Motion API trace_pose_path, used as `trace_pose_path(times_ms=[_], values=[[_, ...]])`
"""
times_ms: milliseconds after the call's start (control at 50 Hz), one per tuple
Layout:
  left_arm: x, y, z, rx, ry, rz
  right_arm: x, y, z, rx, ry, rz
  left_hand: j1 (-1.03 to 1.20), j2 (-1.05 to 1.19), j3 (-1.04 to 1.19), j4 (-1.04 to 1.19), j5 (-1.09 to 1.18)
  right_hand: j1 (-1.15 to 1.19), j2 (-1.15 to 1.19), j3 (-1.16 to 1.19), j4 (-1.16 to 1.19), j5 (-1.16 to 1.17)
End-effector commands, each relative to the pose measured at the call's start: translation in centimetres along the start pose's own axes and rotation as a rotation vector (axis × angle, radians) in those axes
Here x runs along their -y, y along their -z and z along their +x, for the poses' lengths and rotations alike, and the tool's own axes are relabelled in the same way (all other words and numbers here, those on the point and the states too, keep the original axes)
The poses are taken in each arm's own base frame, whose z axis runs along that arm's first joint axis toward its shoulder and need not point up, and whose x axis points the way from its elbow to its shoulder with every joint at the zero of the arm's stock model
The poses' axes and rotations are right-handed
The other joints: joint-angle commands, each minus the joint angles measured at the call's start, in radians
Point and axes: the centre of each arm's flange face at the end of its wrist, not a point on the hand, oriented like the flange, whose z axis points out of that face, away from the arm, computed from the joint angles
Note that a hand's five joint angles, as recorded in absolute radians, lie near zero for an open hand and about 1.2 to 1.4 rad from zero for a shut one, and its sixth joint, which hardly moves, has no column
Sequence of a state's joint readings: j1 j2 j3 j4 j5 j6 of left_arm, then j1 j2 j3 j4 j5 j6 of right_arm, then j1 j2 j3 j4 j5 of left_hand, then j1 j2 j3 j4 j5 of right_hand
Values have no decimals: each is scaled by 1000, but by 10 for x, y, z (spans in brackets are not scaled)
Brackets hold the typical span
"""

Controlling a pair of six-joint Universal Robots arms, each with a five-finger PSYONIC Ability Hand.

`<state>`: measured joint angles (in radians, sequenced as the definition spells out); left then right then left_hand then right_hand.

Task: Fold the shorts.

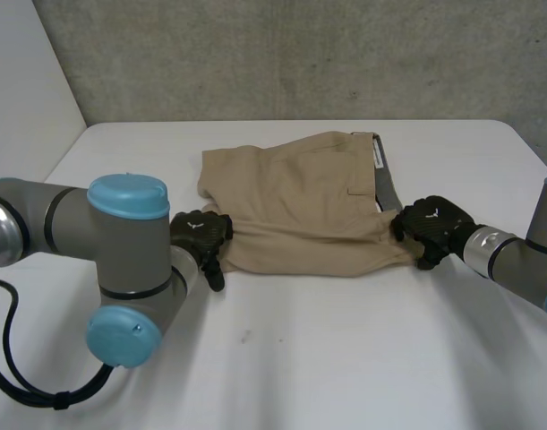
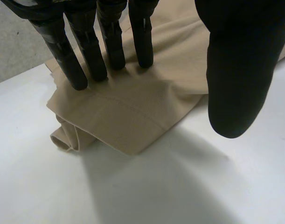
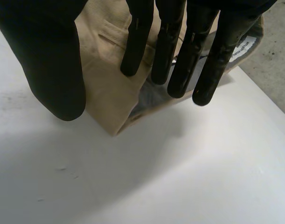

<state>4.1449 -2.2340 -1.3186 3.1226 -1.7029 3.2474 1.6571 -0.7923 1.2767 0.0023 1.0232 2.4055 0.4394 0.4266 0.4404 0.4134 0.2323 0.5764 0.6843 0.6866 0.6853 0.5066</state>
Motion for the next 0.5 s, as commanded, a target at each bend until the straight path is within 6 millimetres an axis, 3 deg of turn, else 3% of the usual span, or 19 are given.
trace_pose_path(times_ms=[20, 100, 140, 220, 240, 260, 360, 500], values=[[2, -9, 2, -2, -11, 7, 6, -5, 0, -18, 10, 30, 3, 16, 2, 29, 36, 741, 633, 631, 632, 636], [3, -15, 2, -2, -10, 15, 13, -6, -3, -16, -40, 50, 21, 34, 20, 47, 53, 820, 712, 710, 711, 715], [4, -18, 3, -1, -9, 19, 17, -5, -3, -17, -66, 56, 132, 145, 131, 158, 164, 820, 712, 710, 711, 715], [7, -21, 2, 0, -7, 28, 31, 2, -6, -10, -97, 69, 563, 575, 562, 589, 595, 820, 712, 710, 711, 715], [7, -22, 2, -3, -6, 30, 34, 5, -6, -9, -101, 70, 820, 832, 819, 846, 852, 820, 712, 710, 711, 715], [7, -22, 1, -4, -5, 27, 40, 11, -6, -8, -109, 67, 935, 948, 935, 962, 968, 820, 712, 710, 711, 715], [5, -17, -5, 1, -21, -16, 56, 32, -6, -9, -136, 10, 957, 970, 956, 983, 989, 820, 712, 710, 711, 715], [37, 33, -17, -25, -26, -44, 76, 63, -2, -38, -160, -77, 957, 970, 956, 983, 989, 820, 712, 710, 711, 715]])
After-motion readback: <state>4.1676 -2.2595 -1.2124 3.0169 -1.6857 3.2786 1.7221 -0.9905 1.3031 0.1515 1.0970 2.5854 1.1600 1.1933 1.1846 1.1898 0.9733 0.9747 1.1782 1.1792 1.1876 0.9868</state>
